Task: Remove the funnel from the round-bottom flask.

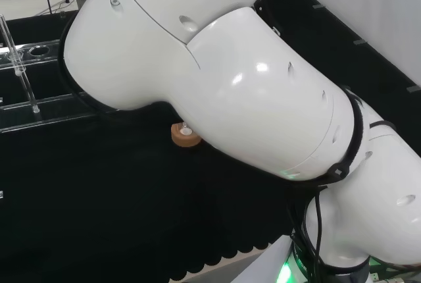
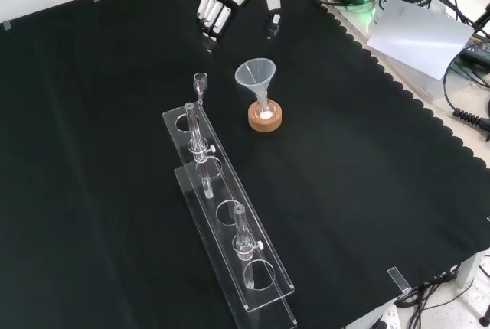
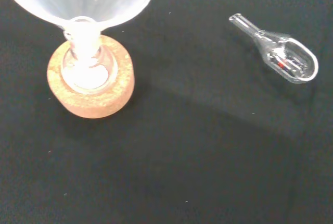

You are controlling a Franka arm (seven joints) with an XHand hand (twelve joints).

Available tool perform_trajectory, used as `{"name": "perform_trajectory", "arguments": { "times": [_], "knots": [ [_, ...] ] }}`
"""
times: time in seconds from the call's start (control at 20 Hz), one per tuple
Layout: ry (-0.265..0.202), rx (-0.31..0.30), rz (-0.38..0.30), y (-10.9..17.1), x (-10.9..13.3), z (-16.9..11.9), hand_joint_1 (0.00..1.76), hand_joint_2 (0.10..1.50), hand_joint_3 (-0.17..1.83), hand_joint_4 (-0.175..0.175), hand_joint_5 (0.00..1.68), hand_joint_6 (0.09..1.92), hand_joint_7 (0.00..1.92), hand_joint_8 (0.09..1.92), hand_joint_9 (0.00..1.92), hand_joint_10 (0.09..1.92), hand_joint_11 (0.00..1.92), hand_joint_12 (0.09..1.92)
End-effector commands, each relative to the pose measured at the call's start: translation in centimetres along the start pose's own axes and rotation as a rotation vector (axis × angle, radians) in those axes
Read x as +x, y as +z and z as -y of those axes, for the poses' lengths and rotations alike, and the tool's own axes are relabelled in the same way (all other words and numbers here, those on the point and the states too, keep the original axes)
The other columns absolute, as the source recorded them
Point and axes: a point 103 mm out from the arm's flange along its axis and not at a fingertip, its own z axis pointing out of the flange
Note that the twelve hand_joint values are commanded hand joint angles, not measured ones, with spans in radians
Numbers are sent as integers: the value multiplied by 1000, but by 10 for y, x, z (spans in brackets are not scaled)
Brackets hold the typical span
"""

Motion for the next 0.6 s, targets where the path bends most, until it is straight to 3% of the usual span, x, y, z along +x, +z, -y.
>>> {"name": "perform_trajectory", "arguments": {
  "times": [0.05, 0.4, 0.6],
  "knots": [
    [-36, 31, -24, 6, 10, -11, 533, 616, 442, -28, 116, 87, 36, 688, 297, 725, 364, 1426],
    [-63, 33, -23, 17, 18, -24, 537, 630, 386, -42, 132, 87, 23, 697, 278, 753, 364, 1438],
    [-51, 41, -19, 22, 21, -29, 516, 623, 374, -44, 132, 87, 24, 698, 286, 757, 372, 1436]
  ]
}}
